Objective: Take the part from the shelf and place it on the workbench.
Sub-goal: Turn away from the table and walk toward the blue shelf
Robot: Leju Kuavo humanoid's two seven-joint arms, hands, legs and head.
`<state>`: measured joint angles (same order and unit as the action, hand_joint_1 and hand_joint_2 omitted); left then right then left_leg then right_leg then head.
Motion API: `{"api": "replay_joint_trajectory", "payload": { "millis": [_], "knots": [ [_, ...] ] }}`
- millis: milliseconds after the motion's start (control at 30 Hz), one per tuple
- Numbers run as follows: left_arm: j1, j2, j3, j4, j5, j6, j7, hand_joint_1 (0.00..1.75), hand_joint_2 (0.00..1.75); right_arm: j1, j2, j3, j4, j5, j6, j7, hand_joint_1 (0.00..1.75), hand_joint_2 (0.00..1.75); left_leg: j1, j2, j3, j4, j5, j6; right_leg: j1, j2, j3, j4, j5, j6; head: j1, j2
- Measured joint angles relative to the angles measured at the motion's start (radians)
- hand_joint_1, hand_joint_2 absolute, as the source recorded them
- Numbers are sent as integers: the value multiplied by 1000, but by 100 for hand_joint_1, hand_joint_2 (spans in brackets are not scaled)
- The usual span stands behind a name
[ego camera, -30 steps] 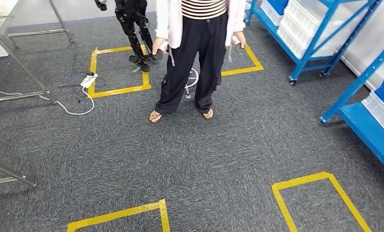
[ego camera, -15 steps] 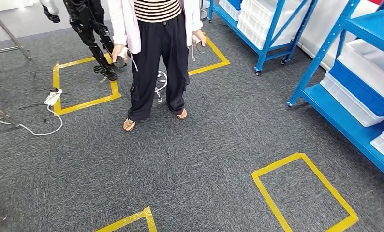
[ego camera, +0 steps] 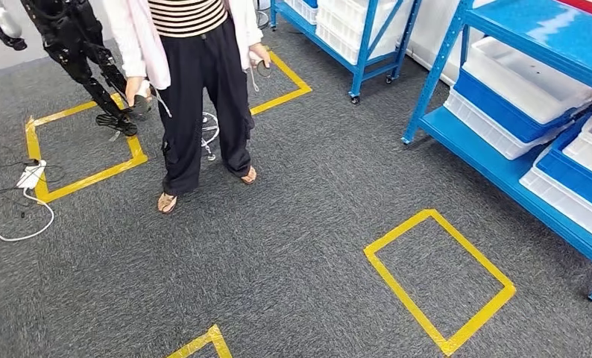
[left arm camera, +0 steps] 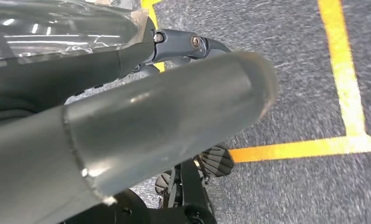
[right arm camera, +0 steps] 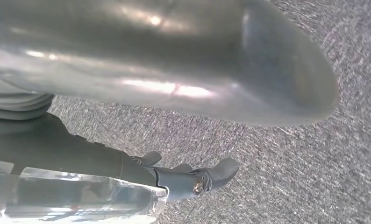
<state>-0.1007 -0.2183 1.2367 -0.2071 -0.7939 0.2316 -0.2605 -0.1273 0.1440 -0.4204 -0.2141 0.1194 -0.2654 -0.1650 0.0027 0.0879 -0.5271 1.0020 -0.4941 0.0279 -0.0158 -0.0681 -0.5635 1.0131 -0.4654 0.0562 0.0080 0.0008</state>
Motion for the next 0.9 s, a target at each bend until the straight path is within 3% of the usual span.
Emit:
{"api": "replay_joint_trajectory", "payload": {
  "millis": [33, 100, 167, 233, 300, 333, 367, 400, 467, 533, 600, 667, 733, 800, 833, 867, 900],
  "knots": [
    [-1, 0, 0, 0, 0, 0, 0, 0, 0, -1, 0, 0, 0, 0, 1, -1, 0, 0, -1, 8, 3, 0, -3, -6, 5, -2, 3, -9, 3, -8, 0, 0],
    [-4, -2, 0, 0, 0, 0, 0, 0, 0, 0, -1, 0, 0, 2, 5, -3, 0, 0, 5, 17, 10, 1, -8, -20, 4, 19, 2, -14, 6, -24, -1, 0],
    [-5, -3, 0, 0, 0, 0, 0, 0, 0, 0, -2, 0, 0, 6, 7, -6, 0, 0, 12, -19, -2, 38, -40, -31, -3, 39, 7, -19, 12, -42, -5, 0],
    [-2, -4, 0, 0, 0, 1, 1, 0, 0, -3, -1, 0, 0, 13, 8, -8, 0, 0, 14, -70, -53, 153, -108, -35, -4, 60, 9, -20, 16, -54, -9, 0],
    [1, -5, 0, 1, 0, 1, 4, 0, 0, -3, 0, 0, 0, 22, 10, -7, 0, 0, 14, -86, -113, 273, -152, -36, 0, 84, 9, -20, 16, -57, -10, 0],
    [1, -6, 0, 1, 0, 1, 5, 0, 0, -2, 0, 0, 0, 26, 10, -6, 0, 0, 15, -88, -125, 289, -144, -35, 1, 97, 10, -19, 16, -57, -10, 0],
    [2, -6, 0, 1, 0, 1, 6, 0, 0, 0, 0, 0, 0, 30, 11, -4, 0, 0, 15, -90, -119, 268, -118, -34, 1, 110, 11, -19, 16, -56, -10, 0],
    [2, -6, 0, 1, 0, 0, 6, 0, 0, 0, 0, 0, 0, 33, 11, -2, 0, 0, 16, -99, -96, 211, -77, -31, 1, 123, 13, -18, 16, -56, -10, 0],
    [2, -6, 0, 1, 0, -2, 6, 0, 0, -1, 1, 1, 0, 37, 11, 2, 0, 0, 20, -141, -41, 78, -11, -26, 4, 146, 12, -15, 16, -54, -9, 0],
    [2, -6, -1, 1, -1, -5, 7, 0, 0, -2, 2, 2, 0, 40, 11, 5, 0, 0, 18, -166, -18, 18, 6, -22, 7, 165, 2, -11, 18, -45, -9, 0],
    [0, -7, 0, 1, -2, -8, 7, 0, 0, 1, 2, 2, 0, 43, 10, 5, 0, 0, 13, -148, -16, 10, 8, -11, 6, 179, -9, -12, 22, -31, -9, 0],
    [-1, -8, 0, 1, -2, -10, 7, 0, 0, 3, 1, 2, 0, 46, 10, 6, 0, 0, 12, -125, -12, -2, 16, 6, 5, 149, -32, 20, 5, -24, -7, 0],
    [1, -8, 0, 1, -3, -11, 7, 0, 0, 1, 2, 2, 0, 47, 9, 6, 0, 0, 11, -97, -11, -8, 20, 15, 5, 99, -87, 126, -51, -28, -5, 0],
    [2, -8, 0, 1, -3, -12, 7, 0, 0, 2, 2, 2, 0, 48, 9, 6, 0, 0, 8, -69, -13, -8, 20, 17, 3, 83, -146, 250, -101, -26, -4, 0],
    [2, -8, 0, 1, -3, -12, 8, 0, 0, 4, 2, 2, 0, 48, 9, 6, 0, 0, 8, -56, -14, -7, 19, 17, 1, 81, -155, 273, -106, -20, -4, 0],
    [2, -8, 0, 1, -3, -12, 8, 0, 0, 6, 2, 2, 0, 48, 9, 6, 0, 0, 8, -44, -14, -7, 19, 16, 0, 77, -142, 255, -95, -11, -3, 0],
    [2, -9, 0, 1, -3, -12, 8, 0, 0, 7, 1, 2, 0, 48, 9, 6, 0, 0, 8, -33, -13, -7, 18, 14, -3, 67, -108, 197, -73, -2, -3, 0]
  ]
}}
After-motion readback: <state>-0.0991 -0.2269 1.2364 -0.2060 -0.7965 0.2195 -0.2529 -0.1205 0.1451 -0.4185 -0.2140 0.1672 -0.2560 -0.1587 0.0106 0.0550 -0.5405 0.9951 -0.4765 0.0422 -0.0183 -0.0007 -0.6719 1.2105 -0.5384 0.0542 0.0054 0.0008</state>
